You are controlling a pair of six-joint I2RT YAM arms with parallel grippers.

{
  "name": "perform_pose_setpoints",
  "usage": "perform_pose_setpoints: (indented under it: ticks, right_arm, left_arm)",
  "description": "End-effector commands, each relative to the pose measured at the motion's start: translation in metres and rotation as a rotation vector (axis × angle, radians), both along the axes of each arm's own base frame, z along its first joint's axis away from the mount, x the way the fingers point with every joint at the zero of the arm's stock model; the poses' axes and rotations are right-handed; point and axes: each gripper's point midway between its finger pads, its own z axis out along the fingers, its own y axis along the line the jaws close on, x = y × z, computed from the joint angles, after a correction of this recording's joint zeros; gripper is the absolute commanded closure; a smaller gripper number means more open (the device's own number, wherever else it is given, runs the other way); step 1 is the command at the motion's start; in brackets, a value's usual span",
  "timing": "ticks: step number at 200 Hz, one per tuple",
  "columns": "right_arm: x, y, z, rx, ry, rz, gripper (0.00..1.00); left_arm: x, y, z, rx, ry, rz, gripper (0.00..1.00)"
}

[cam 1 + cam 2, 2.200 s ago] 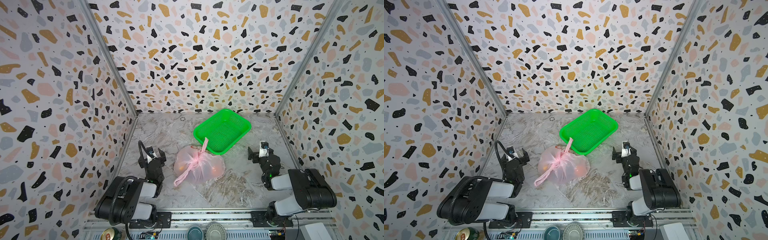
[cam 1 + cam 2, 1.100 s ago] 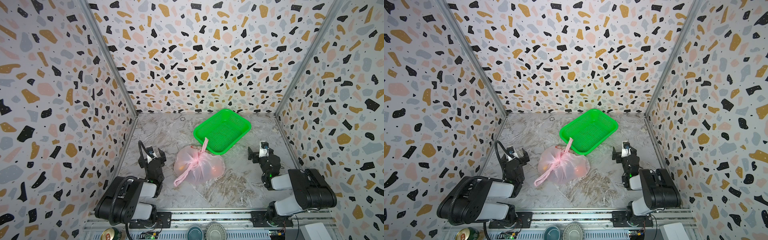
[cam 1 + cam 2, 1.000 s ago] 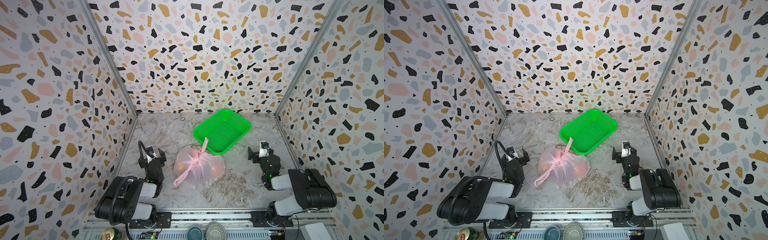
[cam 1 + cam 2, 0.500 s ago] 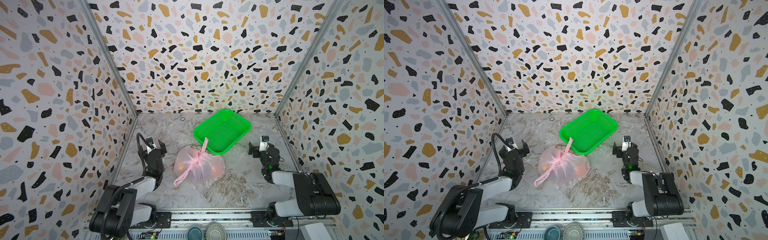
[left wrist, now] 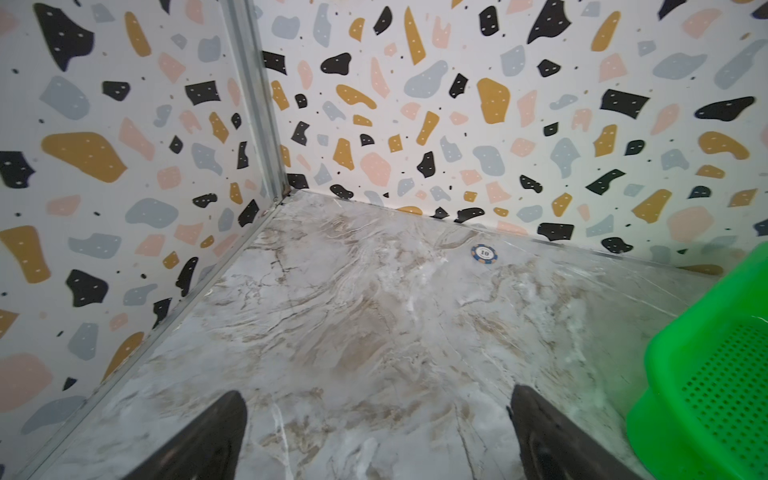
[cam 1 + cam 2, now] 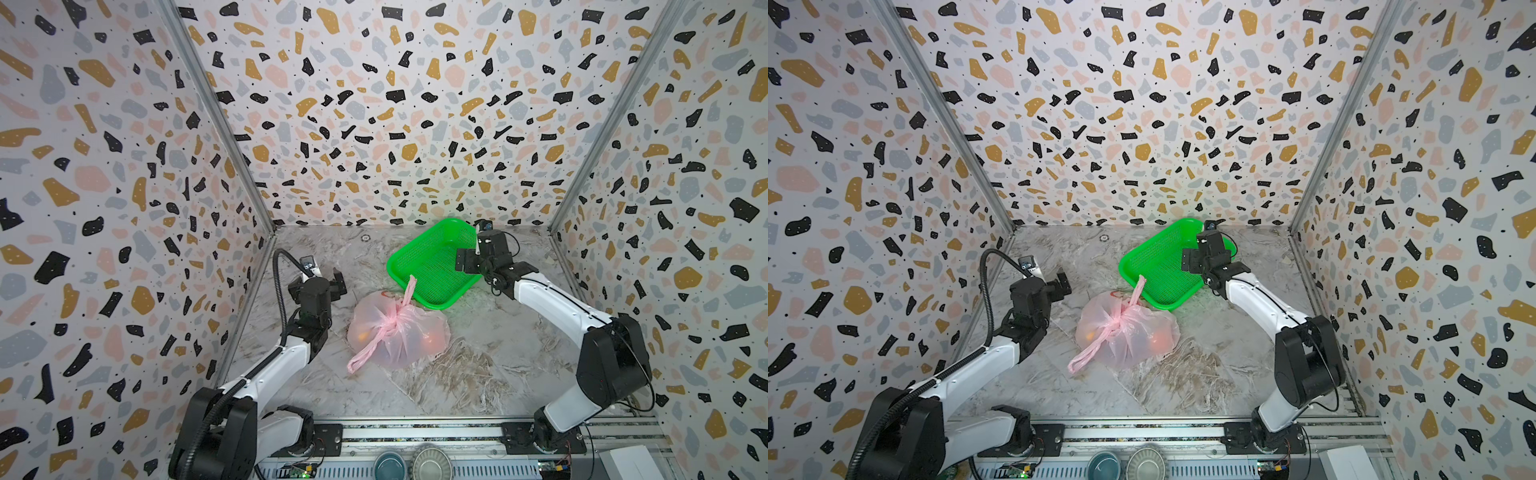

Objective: Untie the knot of the plastic bag and take out the fruit
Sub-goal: 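Reach the right gripper to the green basket rim and grasp it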

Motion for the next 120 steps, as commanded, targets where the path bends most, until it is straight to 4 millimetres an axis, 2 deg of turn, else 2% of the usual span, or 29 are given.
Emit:
perform_pose_setpoints:
  ticks: [1, 74, 112, 120]
  right_arm:
    - [-0.033, -0.012, -0.034, -0.044, 0.253, -0.056, 0.03]
    - [-0.022, 0.003, -0.065, -0.149, 0.336, -0.036, 0.04]
    - [-0.022, 0.000, -0.077, -0.196, 0.363, -0.033, 0.04]
    - [-0.024, -0.002, -0.080, -0.208, 0.368, -0.031, 0.04]
  left_arm:
    - [-0.001, -0.016, 0.009, -0.032, 0.018, -0.055, 0.00]
    - [0.001, -0.031, 0.013, -0.062, 0.019, -0.109, 0.00]
    - [0.005, -0.034, 0.018, -0.057, 0.019, -0.119, 0.00]
    - [0.003, -0.033, 0.012, -0.047, 0.048, -0.117, 0.00]
